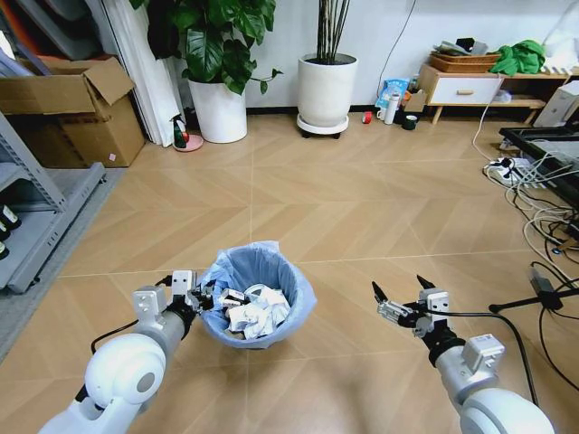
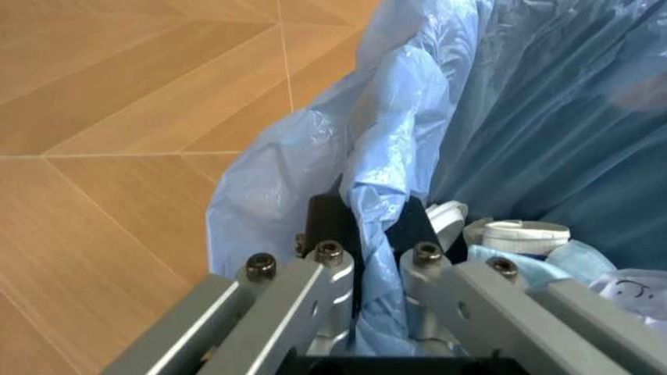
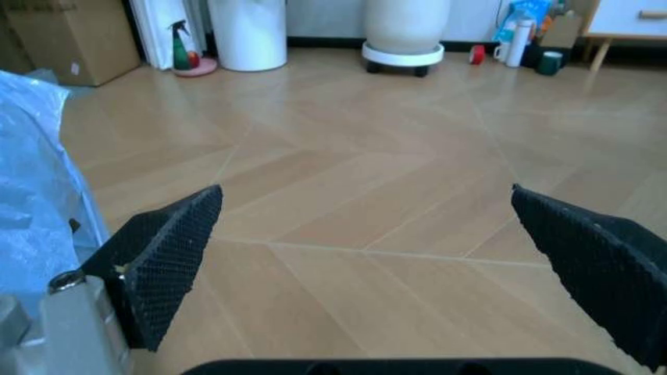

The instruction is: Pick up the trash bin and place the garbage on the floor into it.

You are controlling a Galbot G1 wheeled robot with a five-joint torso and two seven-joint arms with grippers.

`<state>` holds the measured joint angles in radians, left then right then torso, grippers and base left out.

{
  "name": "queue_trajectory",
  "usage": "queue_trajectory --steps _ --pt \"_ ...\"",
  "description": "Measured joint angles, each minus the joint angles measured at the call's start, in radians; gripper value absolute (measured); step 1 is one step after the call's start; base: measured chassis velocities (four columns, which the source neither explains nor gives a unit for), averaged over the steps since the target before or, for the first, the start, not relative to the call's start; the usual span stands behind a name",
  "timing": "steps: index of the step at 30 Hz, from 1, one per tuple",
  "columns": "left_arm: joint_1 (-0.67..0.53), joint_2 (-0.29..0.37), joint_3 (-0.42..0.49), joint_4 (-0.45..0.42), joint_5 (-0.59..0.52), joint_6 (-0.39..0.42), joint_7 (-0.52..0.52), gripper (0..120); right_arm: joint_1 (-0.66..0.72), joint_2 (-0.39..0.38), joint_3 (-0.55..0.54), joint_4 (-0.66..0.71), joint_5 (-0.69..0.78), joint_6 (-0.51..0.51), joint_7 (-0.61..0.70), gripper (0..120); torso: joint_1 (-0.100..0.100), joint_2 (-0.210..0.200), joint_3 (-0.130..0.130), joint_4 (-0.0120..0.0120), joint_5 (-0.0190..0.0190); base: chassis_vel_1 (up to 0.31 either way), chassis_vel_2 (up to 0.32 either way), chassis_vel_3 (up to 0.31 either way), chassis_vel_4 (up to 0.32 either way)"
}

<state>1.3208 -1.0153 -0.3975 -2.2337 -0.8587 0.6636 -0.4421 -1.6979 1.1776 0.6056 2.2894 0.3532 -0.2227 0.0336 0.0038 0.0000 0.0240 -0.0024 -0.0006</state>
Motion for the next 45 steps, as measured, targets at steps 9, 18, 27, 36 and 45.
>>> queue_trajectory --steps 9,18,27,36,45 --pt "0.015 -0.028 -0.035 0.036 -0.044 -0.007 -0.147 0 0.002 0.005 0.005 -0.002 -0.012 0.007 0.001 100 0.0 0.0 0.0 0.0001 -0.0003 -0.012 -0.02 0.011 0.011" --pt "0.08 -0.078 -0.116 0.111 -0.059 -0.021 -0.191 0 0.001 0.011 0.004 -0.006 -0.023 0.016 0.002 100 0.0 0.0 0.0 0.0004 -0.0003 0.0 0.0 0.0 0.0" --pt "0.025 -0.102 -0.133 0.219 -0.027 -0.118 -0.097 0 -0.013 0.026 0.0 -0.006 -0.047 0.032 0.002 100 0.0 0.0 0.0 0.0 -0.0001 0.0 0.0 0.0 0.0" --pt "0.009 -0.108 -0.16 0.327 0.021 -0.143 -0.03 0 -0.024 0.039 0.024 -0.005 -0.058 0.051 0.0 100 0.0 0.0 0.0 0.0002 -0.0001 0.0 0.0 0.0 0.0" --pt "0.02 -0.108 -0.174 0.365 0.026 -0.156 -0.004 0 -0.018 0.039 0.023 -0.011 -0.058 0.053 0.0 100 0.0 0.0 0.0 0.0002 -0.0002 0.0 0.0 0.0 0.0"
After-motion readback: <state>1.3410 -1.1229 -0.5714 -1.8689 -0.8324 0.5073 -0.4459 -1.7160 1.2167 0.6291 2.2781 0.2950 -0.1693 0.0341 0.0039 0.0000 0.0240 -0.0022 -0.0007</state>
